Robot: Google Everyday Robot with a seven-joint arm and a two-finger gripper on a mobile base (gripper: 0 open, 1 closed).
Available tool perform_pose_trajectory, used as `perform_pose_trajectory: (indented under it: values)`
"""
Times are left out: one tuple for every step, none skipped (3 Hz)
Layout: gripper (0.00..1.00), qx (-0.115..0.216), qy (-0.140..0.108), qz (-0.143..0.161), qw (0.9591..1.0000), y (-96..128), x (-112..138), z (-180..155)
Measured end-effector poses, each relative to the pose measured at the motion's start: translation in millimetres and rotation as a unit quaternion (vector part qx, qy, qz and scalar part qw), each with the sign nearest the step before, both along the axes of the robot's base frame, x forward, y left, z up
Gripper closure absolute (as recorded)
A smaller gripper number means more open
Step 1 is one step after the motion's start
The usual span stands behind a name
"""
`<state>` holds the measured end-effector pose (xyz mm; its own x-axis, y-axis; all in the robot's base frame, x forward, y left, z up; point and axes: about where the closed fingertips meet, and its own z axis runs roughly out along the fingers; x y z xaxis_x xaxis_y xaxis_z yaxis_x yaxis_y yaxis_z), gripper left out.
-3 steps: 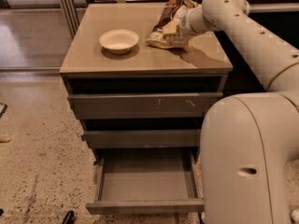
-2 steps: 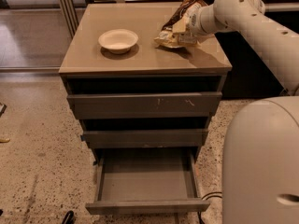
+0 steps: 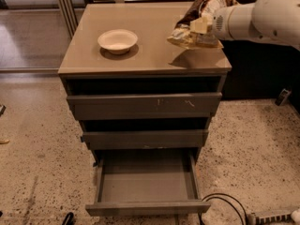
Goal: Place brown chip bag into bottom drawer
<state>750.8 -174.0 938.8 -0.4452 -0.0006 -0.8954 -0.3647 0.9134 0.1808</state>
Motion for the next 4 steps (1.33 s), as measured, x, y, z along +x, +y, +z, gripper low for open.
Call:
perform_pose_trajectory:
  values:
    - [1.00, 0.012, -0.015, 0.041, 0.9990, -2.6, -51.2, 6.2]
    - [1.00, 0.041, -0.013, 0.106, 0.9934, -1.0, -95.8, -4.3]
    - [1.00, 0.051, -0.024, 0.199, 0.9783, 7.4, -135.8, -16.9]
    - [1.00, 0.025, -0.018, 0.295, 0.9551, 16.4, -164.5, -50.6]
